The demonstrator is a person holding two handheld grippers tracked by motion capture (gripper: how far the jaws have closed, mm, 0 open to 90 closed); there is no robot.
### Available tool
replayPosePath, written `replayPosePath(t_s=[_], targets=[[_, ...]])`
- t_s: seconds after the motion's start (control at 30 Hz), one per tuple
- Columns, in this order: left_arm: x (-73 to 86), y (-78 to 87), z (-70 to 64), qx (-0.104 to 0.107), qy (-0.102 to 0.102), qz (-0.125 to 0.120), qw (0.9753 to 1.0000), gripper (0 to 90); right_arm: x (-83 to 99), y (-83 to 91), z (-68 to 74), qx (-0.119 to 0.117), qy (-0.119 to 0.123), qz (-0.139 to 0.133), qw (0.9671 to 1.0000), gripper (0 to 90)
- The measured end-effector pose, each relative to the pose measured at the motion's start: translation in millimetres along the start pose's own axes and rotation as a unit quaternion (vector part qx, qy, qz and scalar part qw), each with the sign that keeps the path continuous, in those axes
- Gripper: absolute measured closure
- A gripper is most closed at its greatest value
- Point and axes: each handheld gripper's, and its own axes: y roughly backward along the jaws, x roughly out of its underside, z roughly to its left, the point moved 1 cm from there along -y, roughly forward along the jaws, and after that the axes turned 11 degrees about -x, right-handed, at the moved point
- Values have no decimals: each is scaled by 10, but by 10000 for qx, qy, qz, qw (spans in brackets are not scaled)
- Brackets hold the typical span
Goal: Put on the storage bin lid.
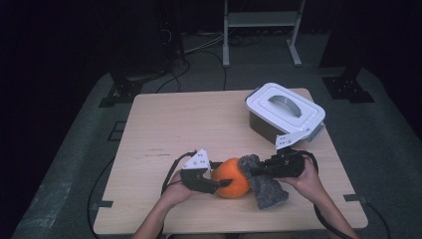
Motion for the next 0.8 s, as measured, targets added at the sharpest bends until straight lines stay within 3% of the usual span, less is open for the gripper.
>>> replayPosePath(t_s=[0.17, 0.33, 0.43, 0.57, 0.67, 0.8], targets=[[3, 8, 21, -16, 28, 11, 10000, 385, -44, 4, -39, -19, -19, -86, 10000, 765], [15, 23, 66, -23, 136, -1, 9999, 382, 95, -4, -150, -52, -235, -179, 9996, 765], [29, 35, 105, -4, 188, -5, 9998, 375, 229, -15, -231, 36, -402, -84, 9992, 765], [33, 30, 110, 6, 257, -25, 9997, 367, 286, -17, -250, 161, -449, 77, 9988, 764], [22, 15, 90, -29, 256, -36, 9997, 370, 236, 20, -197, 239, -337, 83, 9991, 765], [-10, -10, 46, -111, 234, -29, 9997, 372, 43, 46, -47, 148, -64, -127, 9998, 765]])
